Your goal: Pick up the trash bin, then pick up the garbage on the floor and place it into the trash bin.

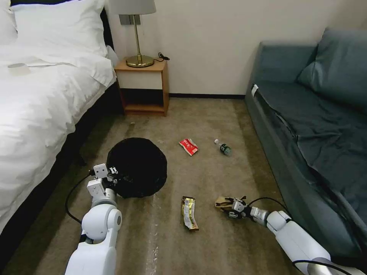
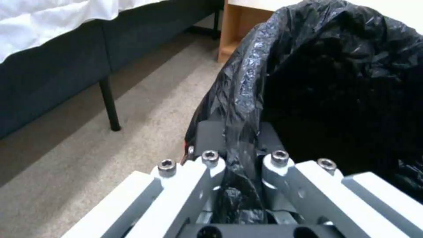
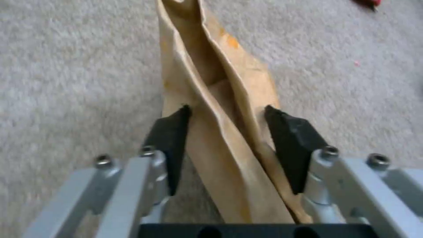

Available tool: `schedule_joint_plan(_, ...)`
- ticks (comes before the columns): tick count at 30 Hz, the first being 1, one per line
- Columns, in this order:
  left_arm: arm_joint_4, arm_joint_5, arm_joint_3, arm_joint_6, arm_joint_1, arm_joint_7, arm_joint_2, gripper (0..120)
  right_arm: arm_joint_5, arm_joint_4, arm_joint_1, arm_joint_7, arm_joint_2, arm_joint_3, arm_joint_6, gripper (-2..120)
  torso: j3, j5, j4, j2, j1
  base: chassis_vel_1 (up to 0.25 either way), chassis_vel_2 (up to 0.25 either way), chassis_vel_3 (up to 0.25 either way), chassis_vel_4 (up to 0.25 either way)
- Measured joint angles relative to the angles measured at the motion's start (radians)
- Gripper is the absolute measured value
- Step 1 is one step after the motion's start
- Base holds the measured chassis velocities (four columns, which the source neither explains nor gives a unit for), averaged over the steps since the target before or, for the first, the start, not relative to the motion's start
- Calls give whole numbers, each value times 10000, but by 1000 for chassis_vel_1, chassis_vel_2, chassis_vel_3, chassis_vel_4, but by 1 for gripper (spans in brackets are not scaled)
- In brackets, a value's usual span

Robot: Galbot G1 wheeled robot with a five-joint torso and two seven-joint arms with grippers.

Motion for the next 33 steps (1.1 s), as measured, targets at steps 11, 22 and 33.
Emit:
schedule_joint_plan(11,-27,-84,30,0,53,-20,86,4,180,189,-216,25,-163,187,73,8,0,0,0,0,0,0,0,0,0)
schedule_joint_plan(22,-170,-117,-46,3,155,-76,74,4,275,259,-237,95,-115,187,72,0,0,-1,0,0,0,0,0,0,0)
schedule_joint_plan(33,-52,-173,11,-6,185,-113,-47,4,3410,2499,-504,1816,436,430,-293,0,2,0,2,0,0,0,0,0,0)
